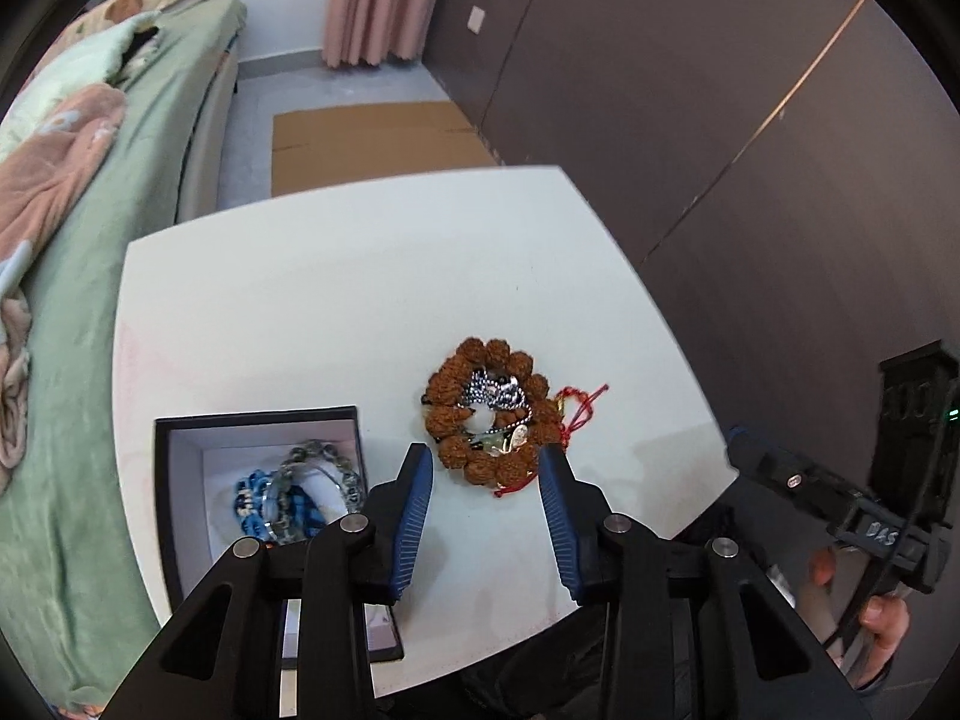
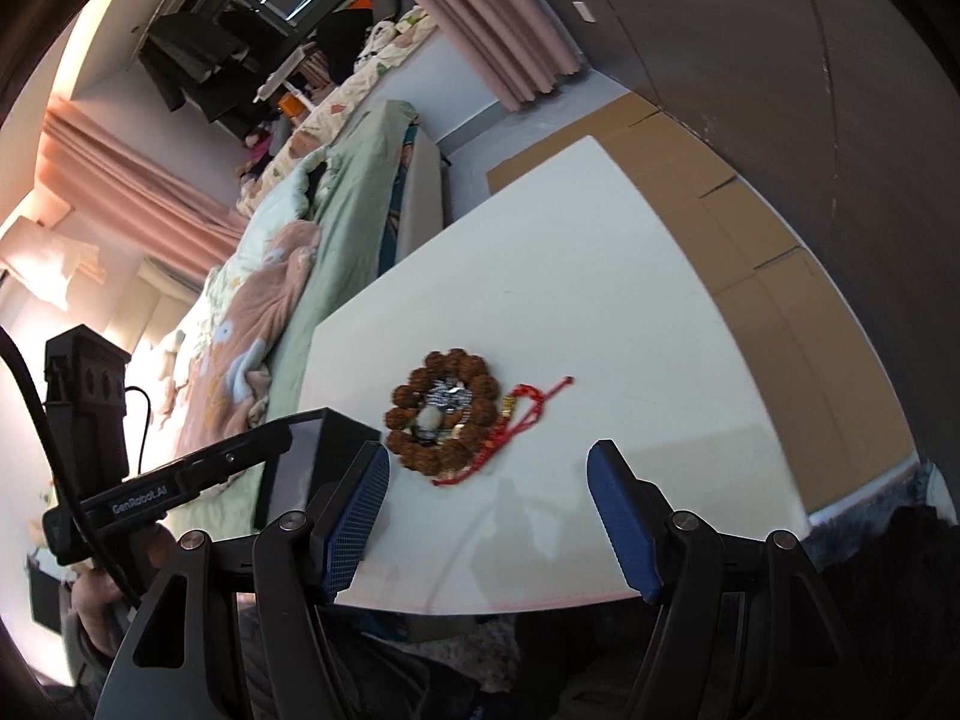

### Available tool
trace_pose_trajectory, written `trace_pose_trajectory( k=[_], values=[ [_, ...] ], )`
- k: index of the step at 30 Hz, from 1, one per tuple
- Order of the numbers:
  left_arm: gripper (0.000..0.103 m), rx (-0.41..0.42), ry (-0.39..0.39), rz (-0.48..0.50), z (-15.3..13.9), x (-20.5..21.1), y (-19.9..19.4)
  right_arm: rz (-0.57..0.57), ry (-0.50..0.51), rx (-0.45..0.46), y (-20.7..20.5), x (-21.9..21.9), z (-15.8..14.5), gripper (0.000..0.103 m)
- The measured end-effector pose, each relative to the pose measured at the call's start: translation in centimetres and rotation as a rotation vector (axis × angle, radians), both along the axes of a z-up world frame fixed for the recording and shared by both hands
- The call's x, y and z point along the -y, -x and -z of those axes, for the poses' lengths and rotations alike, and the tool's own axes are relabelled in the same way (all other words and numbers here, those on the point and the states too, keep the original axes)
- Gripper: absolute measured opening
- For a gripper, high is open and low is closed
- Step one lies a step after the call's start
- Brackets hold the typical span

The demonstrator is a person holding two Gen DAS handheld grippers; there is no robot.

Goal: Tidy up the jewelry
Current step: 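Move the left gripper over the brown bead bracelet on the table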

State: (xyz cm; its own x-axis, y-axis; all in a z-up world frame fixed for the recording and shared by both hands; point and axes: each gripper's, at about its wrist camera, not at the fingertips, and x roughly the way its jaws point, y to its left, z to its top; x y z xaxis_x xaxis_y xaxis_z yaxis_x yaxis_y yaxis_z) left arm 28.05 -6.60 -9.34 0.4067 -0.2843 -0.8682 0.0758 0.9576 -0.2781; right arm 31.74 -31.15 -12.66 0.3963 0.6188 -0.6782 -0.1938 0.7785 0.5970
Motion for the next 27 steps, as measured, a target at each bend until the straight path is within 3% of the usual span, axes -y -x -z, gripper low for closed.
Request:
trace_pose_trajectory(
  k=[10,15,18,27],
  values=[
    [0.038,-0.136,-0.020,0.019,3.7,1.7,-2.3,0.040,-0.003,-0.017,-1.5,1.3,1.7,0.069],
    [0.039,-0.233,0.035,-0.015,6.0,1.3,-3.3,0.047,0.016,-0.015,-1.8,1.6,2.0,0.069],
    [0.044,-0.206,0.027,-0.012,5.8,1.6,-3.2,0.058,0.013,-0.022,-2.0,2.0,2.5,0.069],
    [0.044,-0.181,-0.110,0.004,6.0,3.3,-3.4,0.057,0.023,-0.038,-2.0,1.8,3.2,0.069]
  ],
)
